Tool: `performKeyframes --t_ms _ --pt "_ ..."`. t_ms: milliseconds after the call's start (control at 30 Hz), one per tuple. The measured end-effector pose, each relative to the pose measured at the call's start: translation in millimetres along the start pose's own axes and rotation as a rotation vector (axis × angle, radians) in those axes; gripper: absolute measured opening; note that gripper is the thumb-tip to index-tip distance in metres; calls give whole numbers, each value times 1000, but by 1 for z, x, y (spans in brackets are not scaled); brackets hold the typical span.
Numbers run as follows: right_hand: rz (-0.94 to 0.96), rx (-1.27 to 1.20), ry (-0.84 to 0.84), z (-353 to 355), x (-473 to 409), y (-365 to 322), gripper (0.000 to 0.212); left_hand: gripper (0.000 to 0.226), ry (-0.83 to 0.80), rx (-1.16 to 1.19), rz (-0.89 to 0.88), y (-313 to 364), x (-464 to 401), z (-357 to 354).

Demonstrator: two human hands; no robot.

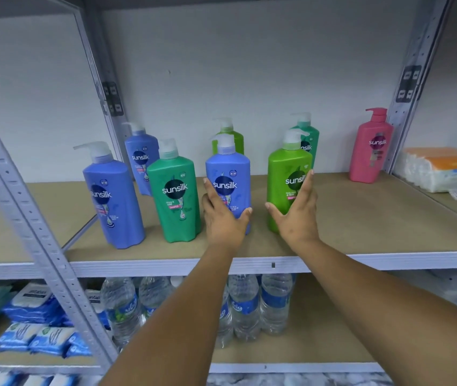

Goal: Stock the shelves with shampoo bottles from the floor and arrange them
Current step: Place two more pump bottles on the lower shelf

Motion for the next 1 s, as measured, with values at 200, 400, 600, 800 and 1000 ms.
performKeyframes --t_ms 200,400,600,800,1000 --pt "-124 240 -178 20 26 -19 90 82 -229 -243 -40 -2 44 18" --pt "-229 430 -374 50 97 -54 70 68 -370 -374 -99 -2 115 68" --pt "-271 427 -496 63 198 -68 68 67 -484 -445 -56 -33 191 114" --pt "-414 389 -600 52 312 -35 70 72 -577 -532 1 -73 260 121" --pt "-521 430 -699 31 407 18 73 69 -675 -529 83 -145 310 93"
Point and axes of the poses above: each hand's wrist, its own x-axis away from the middle knuckle, its own z-axis out of the back of the hand, y = z × x, the point moved 9 cm from there along -x, towards the middle knuckle, and after that the axes turned 14 degrees about -x, right-handed, at the moved point
